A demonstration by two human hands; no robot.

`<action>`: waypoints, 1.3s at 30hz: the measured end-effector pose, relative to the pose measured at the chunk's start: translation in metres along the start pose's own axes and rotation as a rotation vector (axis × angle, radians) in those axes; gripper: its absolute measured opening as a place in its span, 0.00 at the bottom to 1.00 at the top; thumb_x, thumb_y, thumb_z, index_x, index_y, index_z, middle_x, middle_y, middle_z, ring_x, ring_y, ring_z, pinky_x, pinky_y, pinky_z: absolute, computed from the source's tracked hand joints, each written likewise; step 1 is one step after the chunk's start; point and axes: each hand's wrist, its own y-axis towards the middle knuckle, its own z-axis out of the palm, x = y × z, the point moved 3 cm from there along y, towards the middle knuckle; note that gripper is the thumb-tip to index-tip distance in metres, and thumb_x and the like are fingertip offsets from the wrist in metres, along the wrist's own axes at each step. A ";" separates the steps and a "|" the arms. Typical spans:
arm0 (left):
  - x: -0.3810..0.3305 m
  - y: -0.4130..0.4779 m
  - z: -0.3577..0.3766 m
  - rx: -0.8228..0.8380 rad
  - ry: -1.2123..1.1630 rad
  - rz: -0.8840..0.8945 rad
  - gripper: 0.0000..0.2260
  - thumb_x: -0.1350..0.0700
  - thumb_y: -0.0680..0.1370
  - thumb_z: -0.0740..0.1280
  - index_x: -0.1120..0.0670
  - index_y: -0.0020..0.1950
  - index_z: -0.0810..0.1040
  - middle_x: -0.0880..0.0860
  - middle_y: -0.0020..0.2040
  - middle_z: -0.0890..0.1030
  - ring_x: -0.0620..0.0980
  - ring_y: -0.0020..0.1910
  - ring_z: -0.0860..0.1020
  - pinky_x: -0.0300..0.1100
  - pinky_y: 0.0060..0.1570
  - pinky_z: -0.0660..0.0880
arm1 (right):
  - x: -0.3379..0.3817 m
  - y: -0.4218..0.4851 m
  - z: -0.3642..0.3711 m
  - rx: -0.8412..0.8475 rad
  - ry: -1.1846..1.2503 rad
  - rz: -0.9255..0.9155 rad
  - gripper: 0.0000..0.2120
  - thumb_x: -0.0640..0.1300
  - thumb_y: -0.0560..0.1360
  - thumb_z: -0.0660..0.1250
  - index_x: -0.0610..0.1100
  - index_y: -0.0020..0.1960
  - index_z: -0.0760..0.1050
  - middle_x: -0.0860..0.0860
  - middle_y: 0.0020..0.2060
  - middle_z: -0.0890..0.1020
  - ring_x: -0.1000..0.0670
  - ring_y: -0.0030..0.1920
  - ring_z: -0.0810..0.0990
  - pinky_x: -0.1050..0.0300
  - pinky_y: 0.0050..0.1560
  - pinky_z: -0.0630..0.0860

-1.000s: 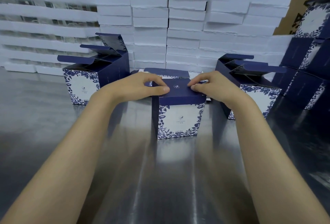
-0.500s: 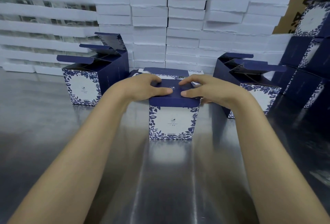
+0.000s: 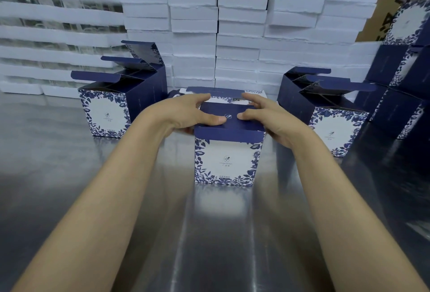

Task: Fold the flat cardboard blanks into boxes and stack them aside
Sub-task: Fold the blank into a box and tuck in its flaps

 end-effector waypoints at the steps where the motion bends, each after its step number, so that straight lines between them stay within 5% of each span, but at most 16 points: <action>1: 0.000 0.000 -0.001 -0.021 -0.002 -0.018 0.57 0.37 0.53 0.81 0.43 0.77 0.59 0.48 0.75 0.65 0.48 0.68 0.71 0.48 0.65 0.72 | -0.001 -0.001 0.000 0.013 0.020 0.005 0.26 0.40 0.72 0.72 0.54 0.68 0.72 0.54 0.58 0.78 0.51 0.54 0.82 0.51 0.61 0.77; 5: -0.002 -0.004 -0.004 -0.158 0.071 -0.067 0.43 0.39 0.63 0.78 0.41 0.75 0.64 0.48 0.72 0.69 0.50 0.64 0.74 0.46 0.64 0.72 | 0.004 -0.009 -0.009 0.073 -0.071 0.023 0.18 0.43 0.73 0.71 0.53 0.62 0.78 0.55 0.59 0.81 0.53 0.58 0.80 0.54 0.62 0.74; 10: -0.003 -0.007 -0.012 -0.268 0.091 -0.033 0.24 0.46 0.70 0.76 0.47 0.65 0.78 0.49 0.64 0.77 0.49 0.57 0.75 0.41 0.47 0.68 | 0.010 -0.016 -0.013 0.181 -0.160 0.061 0.16 0.42 0.74 0.70 0.48 0.61 0.78 0.50 0.55 0.82 0.52 0.53 0.79 0.52 0.60 0.75; 15: -0.004 -0.010 -0.008 -0.410 0.070 0.036 0.07 0.58 0.76 0.70 0.48 0.52 0.81 0.51 0.57 0.81 0.49 0.55 0.78 0.42 0.55 0.72 | 0.010 -0.022 -0.011 0.321 -0.085 0.144 0.13 0.38 0.76 0.65 0.46 0.60 0.73 0.53 0.34 0.79 0.54 0.32 0.76 0.61 0.35 0.78; 19: -0.009 -0.008 0.006 -0.435 0.320 -0.007 0.11 0.56 0.79 0.60 0.51 0.40 0.78 0.57 0.51 0.80 0.56 0.48 0.76 0.44 0.48 0.74 | 0.007 -0.023 -0.003 0.375 0.033 0.207 0.09 0.36 0.77 0.60 0.46 0.54 0.72 0.49 0.38 0.75 0.53 0.29 0.74 0.62 0.30 0.76; 23: -0.009 -0.006 0.009 -0.340 0.427 -0.020 0.21 0.37 0.78 0.59 0.51 0.55 0.80 0.49 0.53 0.80 0.53 0.53 0.77 0.49 0.58 0.74 | 0.006 -0.022 0.001 0.370 0.018 0.234 0.06 0.40 0.75 0.58 0.46 0.48 0.74 0.48 0.37 0.76 0.54 0.25 0.72 0.68 0.22 0.67; 29: -0.009 -0.005 0.007 -0.336 0.463 0.011 0.23 0.35 0.75 0.63 0.52 0.56 0.78 0.49 0.55 0.80 0.52 0.54 0.77 0.49 0.57 0.74 | 0.000 -0.014 0.012 0.237 0.048 0.192 0.06 0.42 0.70 0.60 0.46 0.35 0.69 0.52 0.24 0.71 0.54 0.20 0.62 0.66 0.18 0.54; 34: -0.008 -0.006 0.007 -0.326 0.445 0.010 0.26 0.34 0.74 0.64 0.50 0.63 0.76 0.49 0.61 0.78 0.52 0.58 0.76 0.49 0.59 0.74 | -0.005 -0.006 0.019 0.096 0.103 0.168 0.10 0.44 0.69 0.63 0.49 0.30 0.67 0.52 0.24 0.69 0.54 0.20 0.61 0.66 0.19 0.56; 39: -0.007 -0.004 0.006 -0.308 0.407 0.039 0.23 0.34 0.72 0.66 0.52 0.53 0.78 0.49 0.51 0.80 0.52 0.51 0.78 0.46 0.51 0.75 | -0.001 0.001 0.031 -0.062 0.120 0.115 0.05 0.45 0.68 0.65 0.48 0.34 0.71 0.50 0.28 0.73 0.53 0.24 0.69 0.67 0.24 0.65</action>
